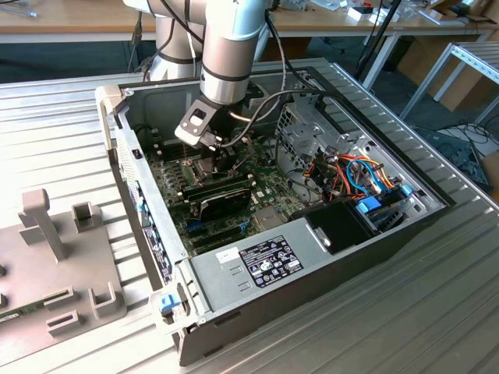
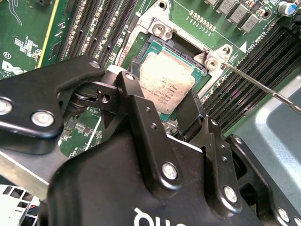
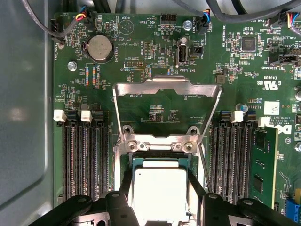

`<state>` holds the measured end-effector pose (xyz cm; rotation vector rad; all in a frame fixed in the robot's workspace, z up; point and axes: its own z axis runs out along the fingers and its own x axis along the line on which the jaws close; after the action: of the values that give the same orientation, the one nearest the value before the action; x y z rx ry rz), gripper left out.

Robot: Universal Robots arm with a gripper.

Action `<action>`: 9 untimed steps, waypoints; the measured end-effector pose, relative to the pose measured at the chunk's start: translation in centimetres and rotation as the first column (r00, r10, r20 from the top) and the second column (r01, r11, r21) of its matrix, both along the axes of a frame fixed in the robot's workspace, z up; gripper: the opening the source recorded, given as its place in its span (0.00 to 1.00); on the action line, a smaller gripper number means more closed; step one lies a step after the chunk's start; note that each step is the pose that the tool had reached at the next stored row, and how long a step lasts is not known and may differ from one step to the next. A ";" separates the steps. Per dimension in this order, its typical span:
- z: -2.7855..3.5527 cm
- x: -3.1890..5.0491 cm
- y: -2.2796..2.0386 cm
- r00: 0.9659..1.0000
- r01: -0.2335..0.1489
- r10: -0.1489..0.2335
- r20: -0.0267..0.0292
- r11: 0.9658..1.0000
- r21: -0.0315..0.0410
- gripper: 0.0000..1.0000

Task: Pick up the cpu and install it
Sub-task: 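Place the cpu into insertion slot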

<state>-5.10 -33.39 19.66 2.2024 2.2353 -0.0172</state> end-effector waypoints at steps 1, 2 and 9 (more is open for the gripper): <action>0.01 0.00 0.00 1.000 0.000 0.000 0.000 1.000 0.000 0.55; 0.07 0.00 0.01 1.000 0.000 0.000 0.000 1.000 0.000 0.55; 0.19 0.00 0.00 1.000 0.000 0.000 0.000 1.000 0.000 0.55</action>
<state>-5.10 -33.39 19.85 2.2024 2.2354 -0.0169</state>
